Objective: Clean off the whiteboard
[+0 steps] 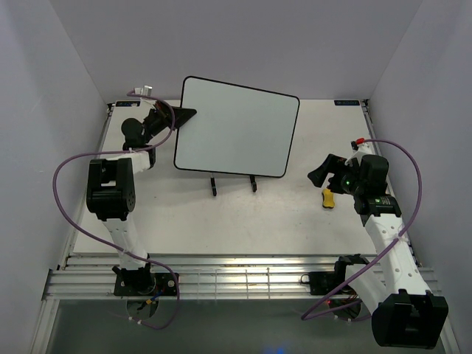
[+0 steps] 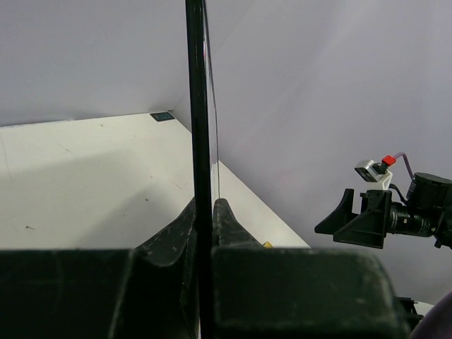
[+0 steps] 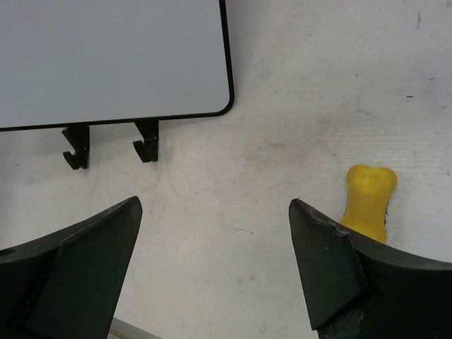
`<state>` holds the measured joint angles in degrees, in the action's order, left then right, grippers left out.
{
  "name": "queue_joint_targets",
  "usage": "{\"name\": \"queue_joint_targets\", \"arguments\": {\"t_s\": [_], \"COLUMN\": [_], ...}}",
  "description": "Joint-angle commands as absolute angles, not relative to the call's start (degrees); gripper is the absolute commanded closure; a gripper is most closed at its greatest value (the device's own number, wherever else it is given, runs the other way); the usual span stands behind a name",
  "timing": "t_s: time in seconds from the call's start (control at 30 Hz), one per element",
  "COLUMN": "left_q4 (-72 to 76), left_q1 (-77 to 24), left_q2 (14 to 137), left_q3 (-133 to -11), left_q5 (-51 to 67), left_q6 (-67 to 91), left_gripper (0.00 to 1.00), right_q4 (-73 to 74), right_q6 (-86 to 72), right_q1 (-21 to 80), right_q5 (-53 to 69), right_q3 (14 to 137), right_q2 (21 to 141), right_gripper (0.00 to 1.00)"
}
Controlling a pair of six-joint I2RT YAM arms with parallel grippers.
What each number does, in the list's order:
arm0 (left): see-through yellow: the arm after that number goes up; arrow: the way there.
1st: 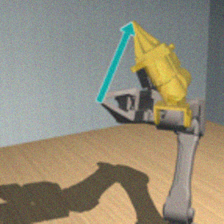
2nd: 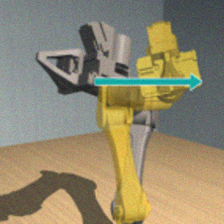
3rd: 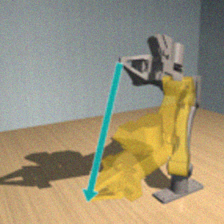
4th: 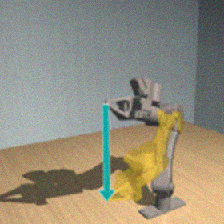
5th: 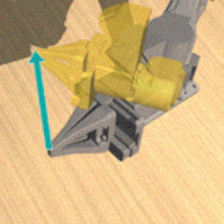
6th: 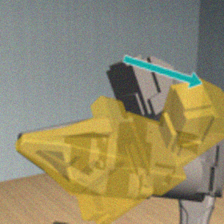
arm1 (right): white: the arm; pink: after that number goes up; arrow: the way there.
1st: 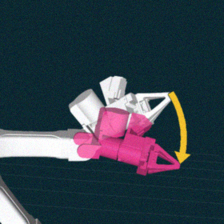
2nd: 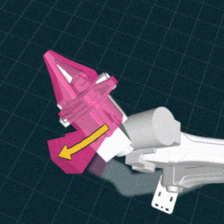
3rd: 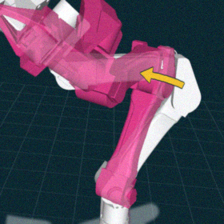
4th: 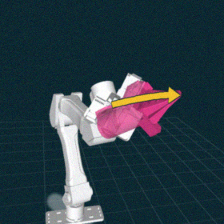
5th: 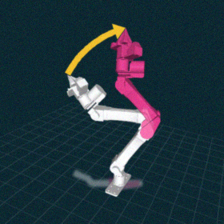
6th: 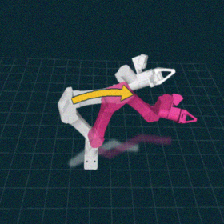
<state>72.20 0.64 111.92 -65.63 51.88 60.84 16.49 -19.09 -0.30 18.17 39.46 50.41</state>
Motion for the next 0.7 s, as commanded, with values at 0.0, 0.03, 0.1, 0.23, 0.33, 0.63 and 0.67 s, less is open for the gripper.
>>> {"name": "queue_joint_targets", "arguments": {"t_s": [0.0,0.03,0.1,0.23,0.33,0.63,0.67], "left_q4": [92.55,92.81,93.69,94.13,94.39,95.18,95.19], "left_q1": [0.97,1.14,1.49,1.67,2.46,4.22,4.22], "left_q2": [109.87,109.78,110.04,110.13,111.52,115.40,115.31], "left_q3": [-66.89,-66.45,-66.18,-65.13,-65.30,-64.96,-63.21], "left_q5": [50.26,50.71,52.98,55.19,55.81,61.61,62.22], "left_q6": [57.58,57.39,57.92,57.04,57.91,53.01,49.34], "left_gripper": [1.00,1.00,1.00,1.00,1.00,1.00,1.00], "right_q4": [14.77,14.68,14.59,14.33,14.33,13.98,13.97], "right_q6": [-19.07,-19.07,-19.07,-19.07,-18.99,-18.90,-18.90], "right_q1": [-0.17,-0.09,-0.18,-0.18,-0.17,-0.18,-0.18], "right_q5": [18.55,18.54,18.54,19.16,19.07,19.25,19.25], "right_q3": [38.85,38.76,38.50,38.32,38.23,37.97,37.97], "right_q2": [50.28,50.19,50.18,50.54,50.10,50.36,50.36], "right_gripper": [0.10,0.10,0.10,0.10,0.10,0.10,0.10]}}
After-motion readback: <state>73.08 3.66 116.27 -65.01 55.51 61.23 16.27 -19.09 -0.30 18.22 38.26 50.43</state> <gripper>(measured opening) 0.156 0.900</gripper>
